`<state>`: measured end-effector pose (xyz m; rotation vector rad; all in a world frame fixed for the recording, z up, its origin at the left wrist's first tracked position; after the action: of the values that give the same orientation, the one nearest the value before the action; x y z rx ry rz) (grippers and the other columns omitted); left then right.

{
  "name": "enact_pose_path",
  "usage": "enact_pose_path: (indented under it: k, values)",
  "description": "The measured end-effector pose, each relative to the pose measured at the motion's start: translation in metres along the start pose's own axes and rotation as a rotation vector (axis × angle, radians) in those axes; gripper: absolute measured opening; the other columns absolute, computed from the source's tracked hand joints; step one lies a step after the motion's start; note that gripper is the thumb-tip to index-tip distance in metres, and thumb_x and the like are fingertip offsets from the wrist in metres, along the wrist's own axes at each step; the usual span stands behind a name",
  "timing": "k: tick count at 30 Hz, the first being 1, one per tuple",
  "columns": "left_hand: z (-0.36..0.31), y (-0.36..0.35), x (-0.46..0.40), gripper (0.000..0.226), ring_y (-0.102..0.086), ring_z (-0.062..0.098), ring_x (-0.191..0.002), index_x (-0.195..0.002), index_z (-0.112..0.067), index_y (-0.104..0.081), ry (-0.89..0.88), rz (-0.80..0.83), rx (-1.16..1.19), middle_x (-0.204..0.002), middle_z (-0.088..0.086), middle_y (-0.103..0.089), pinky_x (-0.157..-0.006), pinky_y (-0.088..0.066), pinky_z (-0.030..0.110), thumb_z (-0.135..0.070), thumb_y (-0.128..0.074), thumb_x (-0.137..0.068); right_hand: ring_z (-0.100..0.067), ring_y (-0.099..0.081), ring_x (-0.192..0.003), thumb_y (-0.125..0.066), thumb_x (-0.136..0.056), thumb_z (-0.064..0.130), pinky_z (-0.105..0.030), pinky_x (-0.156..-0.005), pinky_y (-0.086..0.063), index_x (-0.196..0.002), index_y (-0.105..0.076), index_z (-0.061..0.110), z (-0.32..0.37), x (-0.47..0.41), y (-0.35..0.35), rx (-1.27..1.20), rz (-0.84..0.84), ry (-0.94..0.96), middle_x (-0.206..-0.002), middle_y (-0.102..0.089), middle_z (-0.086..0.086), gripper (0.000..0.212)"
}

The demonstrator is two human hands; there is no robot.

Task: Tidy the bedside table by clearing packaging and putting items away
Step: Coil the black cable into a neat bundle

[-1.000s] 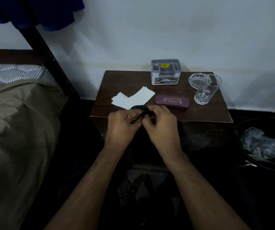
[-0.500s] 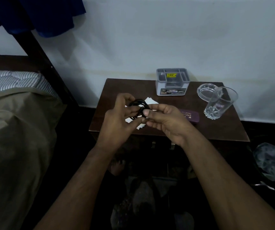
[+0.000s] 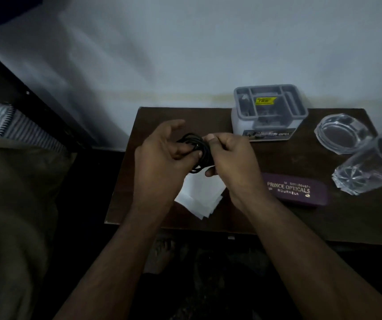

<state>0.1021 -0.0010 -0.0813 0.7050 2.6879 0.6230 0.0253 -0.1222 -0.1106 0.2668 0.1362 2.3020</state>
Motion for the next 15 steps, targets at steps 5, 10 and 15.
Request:
enact_pose_path:
  k: [5, 10, 15]
  values:
    - [-0.001, -0.007, -0.024, 0.050, -0.069, -0.003, -0.069, -0.113, -0.028, -0.049, 0.033, -0.102, -0.035, -0.073, -0.010, -0.072, -0.063, -0.058, 0.023, -0.034, -0.084, -0.077, -0.014, -0.071, -0.078, -0.050, -0.105, 0.042, -0.033, -0.070, -0.060, -0.101, -0.074, 0.012, 0.008, -0.013, -0.006, 0.106, 0.162, 0.146, -0.087, -0.073, -0.001, 0.039]
    - [0.004, -0.019, -0.040, 0.043, -0.068, 0.002, -0.068, -0.111, -0.025, -0.049, 0.005, -0.023, -0.038, -0.075, -0.006, -0.069, -0.065, -0.059, 0.033, -0.025, -0.080, -0.082, -0.012, -0.060, -0.064, -0.048, -0.108, 0.025, -0.029, -0.061, -0.050, -0.090, -0.072, 0.006, 0.009, -0.032, -0.006, 0.282, 0.048, 0.275, -0.074, -0.064, 0.001, 0.035]
    - [0.007, -0.020, -0.047, 0.037, -0.071, -0.002, -0.074, -0.103, -0.026, -0.054, -0.055, 0.028, 0.016, -0.077, -0.010, -0.072, -0.066, -0.057, 0.016, -0.012, -0.082, -0.082, -0.016, -0.064, -0.058, -0.054, -0.105, 0.027, -0.032, -0.051, -0.052, -0.082, -0.075, 0.009, 0.002, -0.043, -0.008, -0.088, 0.023, -0.034, -0.070, -0.069, -0.012, 0.036]
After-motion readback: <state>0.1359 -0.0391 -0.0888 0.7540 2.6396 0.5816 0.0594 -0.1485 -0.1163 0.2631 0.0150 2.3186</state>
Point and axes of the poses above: each hand's wrist, its own x-axis away from the middle knuckle, its own y-axis out of the back of the hand, z = x × y, the point moved 2 cm from there along -x, towards the middle knuckle
